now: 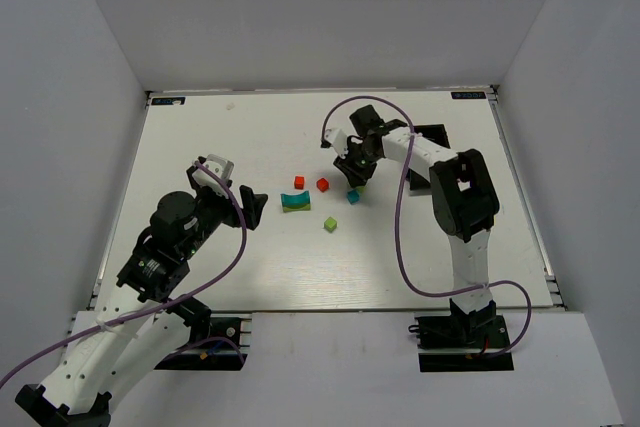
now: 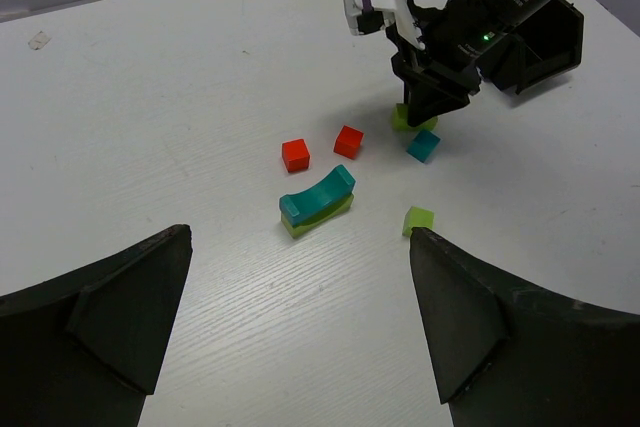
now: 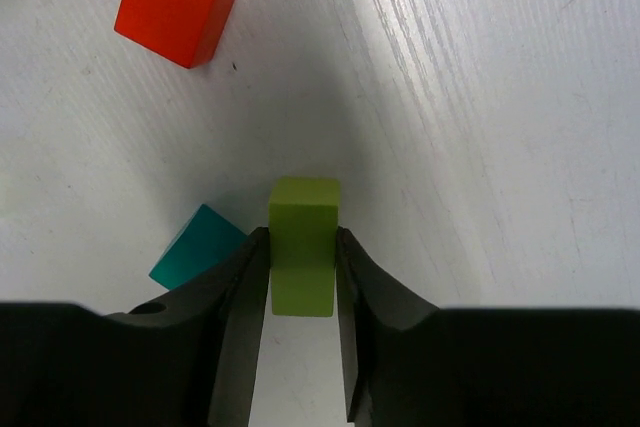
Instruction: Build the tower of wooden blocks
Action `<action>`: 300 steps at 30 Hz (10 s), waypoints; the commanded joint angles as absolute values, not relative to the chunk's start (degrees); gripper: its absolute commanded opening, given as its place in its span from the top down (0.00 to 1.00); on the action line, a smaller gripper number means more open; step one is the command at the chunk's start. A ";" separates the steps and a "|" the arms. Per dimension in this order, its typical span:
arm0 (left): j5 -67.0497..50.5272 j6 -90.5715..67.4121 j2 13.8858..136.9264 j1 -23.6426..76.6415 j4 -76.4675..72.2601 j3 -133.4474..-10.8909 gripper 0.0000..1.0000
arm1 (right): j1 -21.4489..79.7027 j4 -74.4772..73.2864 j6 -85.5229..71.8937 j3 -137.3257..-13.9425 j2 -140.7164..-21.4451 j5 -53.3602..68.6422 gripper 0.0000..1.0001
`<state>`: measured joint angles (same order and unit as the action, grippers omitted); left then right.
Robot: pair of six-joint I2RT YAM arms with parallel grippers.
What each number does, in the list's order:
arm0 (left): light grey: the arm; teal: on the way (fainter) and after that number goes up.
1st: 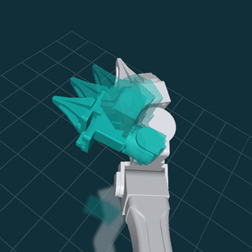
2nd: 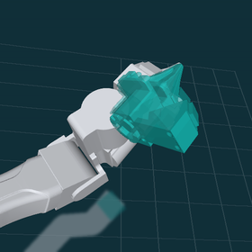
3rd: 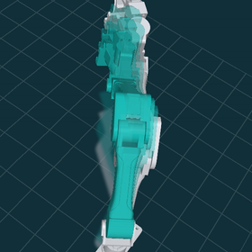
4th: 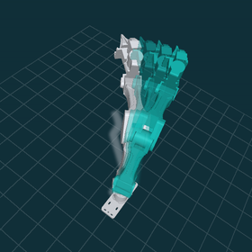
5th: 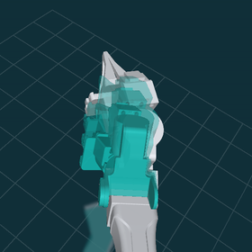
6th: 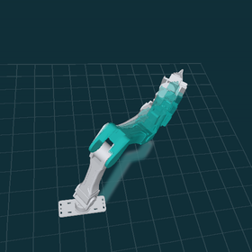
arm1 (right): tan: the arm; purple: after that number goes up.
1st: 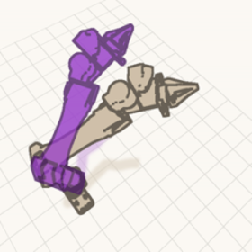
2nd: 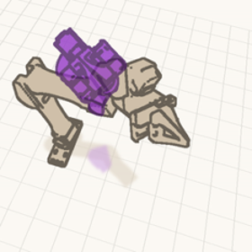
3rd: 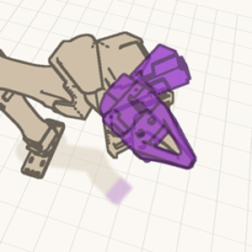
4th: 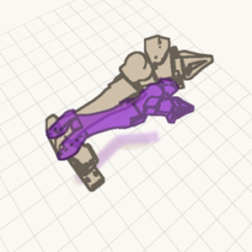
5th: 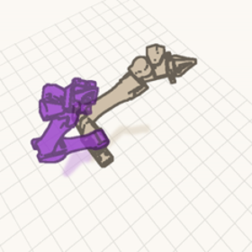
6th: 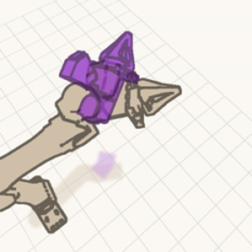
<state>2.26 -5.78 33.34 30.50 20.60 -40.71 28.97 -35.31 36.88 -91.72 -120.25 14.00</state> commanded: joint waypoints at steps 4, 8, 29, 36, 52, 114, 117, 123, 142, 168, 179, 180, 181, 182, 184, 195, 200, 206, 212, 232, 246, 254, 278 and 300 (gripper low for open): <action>1.41 -5.45 33.31 30.67 20.83 -40.43 0.00 | 29.09 -37.18 38.32 -93.95 -119.89 14.85 0.82; 1.41 -5.45 33.31 30.67 20.83 -40.43 0.00 | 29.09 -37.00 39.55 -93.69 -117.69 15.73 0.92; 11.51 -8.09 25.41 30.15 21.36 -40.96 0.00 | 40.16 -41.65 53.96 -97.46 -110.65 20.48 0.95; 12.66 -8.61 23.73 30.15 21.36 -40.43 0.00 | 43.33 -43.59 55.02 -102.12 -113.99 19.08 0.95; 13.18 -8.61 22.59 30.15 21.36 -40.43 0.00 | 45.70 -50.18 58.53 -110.30 -120.67 19.16 0.95; 13.18 -9.14 21.01 30.15 21.36 -40.43 0.00 | 48.34 -54.93 52.47 -125.42 -131.40 20.66 0.95; 13.18 -9.14 21.01 30.15 21.36 -40.43 0.00 | 48.25 -55.02 52.12 -125.68 -131.83 20.66 0.95; 13.18 -9.14 21.01 30.15 21.36 -40.43 0.00 | 48.25 -55.11 51.33 -125.77 -132.27 20.57 0.95; 13.18 -9.14 21.01 30.15 21.36 -40.43 0.00 | 48.51 -55.46 50.01 -125.86 -132.71 20.13 0.95; 13.18 -9.14 21.01 30.15 21.36 -40.43 0.00 | 48.78 -55.29 48.52 -124.46 -132.36 20.30 0.96; 13.18 -9.14 21.01 30.15 21.36 -40.43 0.00 | 48.87 -54.67 47.55 -123.31 -131.84 20.13 0.96; 13.18 -9.14 21.01 30.15 21.36 -40.43 0.00 | 48.95 -54.41 47.37 -123.14 -131.84 20.21 0.96; 13.18 -9.14 21.01 30.15 21.36 -40.43 0.00 | 48.87 -54.49 47.29 -122.96 -131.75 20.04 0.96; 13.18 -9.14 21.01 30.15 21.36 -40.43 0.00 | 48.78 -54.49 47.20 -122.96 -131.84 20.13 0.96; 13.18 -9.14 21.01 30.15 21.36 -40.43 0.00 | 48.95 -54.40 47.20 -122.70 -131.84 20.13 0.96; 13.18 -9.14 21.01 30.15 21.36 -40.43 0.00 | 48.78 -53.61 46.58 -122.34 -131.92 19.51 0.96; 13.18 -9.14 21.01 30.15 21.36 -40.43 0.00 | 48.78 -52.82 46.32 -122.34 -132.01 19.16 0.96; 13.18 -9.14 21.01 30.15 21.36 -40.43 0.00 | 48.95 -53.00 46.23 -122.08 -132.36 18.72 0.96; 13.18 -9.14 21.01 30.15 21.36 -40.43 0.00 | 48.78 -52.82 46.14 -121.82 -132.36 18.54 0.96; 13.18 -9.14 21.01 30.15 21.36 -40.43 0.00 | 48.87 -51.68 45.97 -121.55 -132.45 18.37 0.94; 12.66 -9.14 21.01 30.15 21.36 -40.43 0.00 | 48.96 -51.77 46.14 -121.55 -132.98 18.37 0.91; 12.66 -9.14 21.01 30.15 21.36 -40.43 0.00 | 49.04 -51.94 46.05 -121.55 -132.80 18.19 0.88; 12.66 -9.14 21.01 30.15 21.36 -40.43 0.00 | 48.95 -51.41 46.14 -120.59 -132.36 18.11 0.10; 12.93 -8.53 26.09 30.15 19.61 -39.38 0.00 | 44.04 -36.84 43.34 -97.40 -108.65 13.12 0.10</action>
<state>13.15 -8.84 23.97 30.48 20.84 -40.47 45.45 -41.91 45.04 -100.66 -112.55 15.94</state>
